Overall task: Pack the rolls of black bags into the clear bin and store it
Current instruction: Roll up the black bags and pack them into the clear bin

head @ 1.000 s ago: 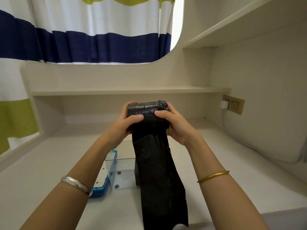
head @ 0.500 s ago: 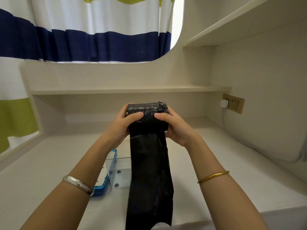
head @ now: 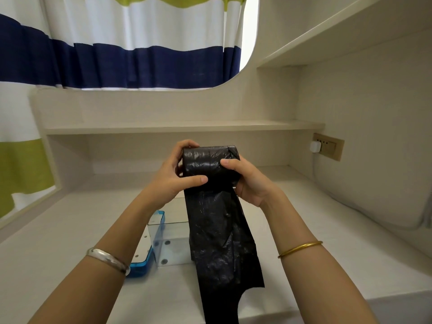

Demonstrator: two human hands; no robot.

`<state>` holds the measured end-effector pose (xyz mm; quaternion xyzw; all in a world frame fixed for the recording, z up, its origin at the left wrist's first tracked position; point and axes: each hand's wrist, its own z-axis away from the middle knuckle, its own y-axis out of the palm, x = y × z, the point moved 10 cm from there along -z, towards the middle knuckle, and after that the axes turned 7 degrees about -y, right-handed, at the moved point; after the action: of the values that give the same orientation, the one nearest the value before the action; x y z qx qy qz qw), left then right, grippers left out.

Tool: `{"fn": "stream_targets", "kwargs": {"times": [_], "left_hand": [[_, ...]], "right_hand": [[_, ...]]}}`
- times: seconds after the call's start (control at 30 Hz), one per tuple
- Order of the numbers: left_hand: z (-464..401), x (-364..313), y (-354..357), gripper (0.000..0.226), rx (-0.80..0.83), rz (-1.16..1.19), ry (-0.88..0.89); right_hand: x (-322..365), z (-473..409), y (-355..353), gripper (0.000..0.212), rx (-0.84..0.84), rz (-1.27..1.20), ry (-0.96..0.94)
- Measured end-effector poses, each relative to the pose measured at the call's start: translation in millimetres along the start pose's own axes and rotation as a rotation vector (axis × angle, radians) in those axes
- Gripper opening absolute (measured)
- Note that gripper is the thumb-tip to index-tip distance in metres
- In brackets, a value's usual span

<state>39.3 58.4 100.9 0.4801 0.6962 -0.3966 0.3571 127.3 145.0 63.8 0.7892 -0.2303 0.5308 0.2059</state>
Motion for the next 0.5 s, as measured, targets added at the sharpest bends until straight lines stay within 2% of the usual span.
{"fn": "stream_targets", "kwargs": {"times": [0.13, 0.2, 0.33, 0.5], "left_hand": [[0.2, -3.8, 0.6, 0.062, -0.037, -0.08, 0.019], [-4.1, 0.1, -0.9, 0.061, -0.076, -0.05, -0.019], [-9.9, 27.6, 4.4, 0.073, -0.074, 0.153, -0.295], [-7.1, 40.6, 15.1, 0.031, -0.057, 0.358, -0.424]], "right_hand": [[3.5, 0.7, -0.5, 0.077, -0.009, -0.018, 0.007], [6.6, 0.0, -0.5, 0.079, -0.029, -0.032, -0.003], [9.3, -1.7, -2.3, 0.075, -0.065, 0.011, -0.042], [13.3, 2.2, -5.0, 0.055, -0.081, 0.13, -0.078]]}}
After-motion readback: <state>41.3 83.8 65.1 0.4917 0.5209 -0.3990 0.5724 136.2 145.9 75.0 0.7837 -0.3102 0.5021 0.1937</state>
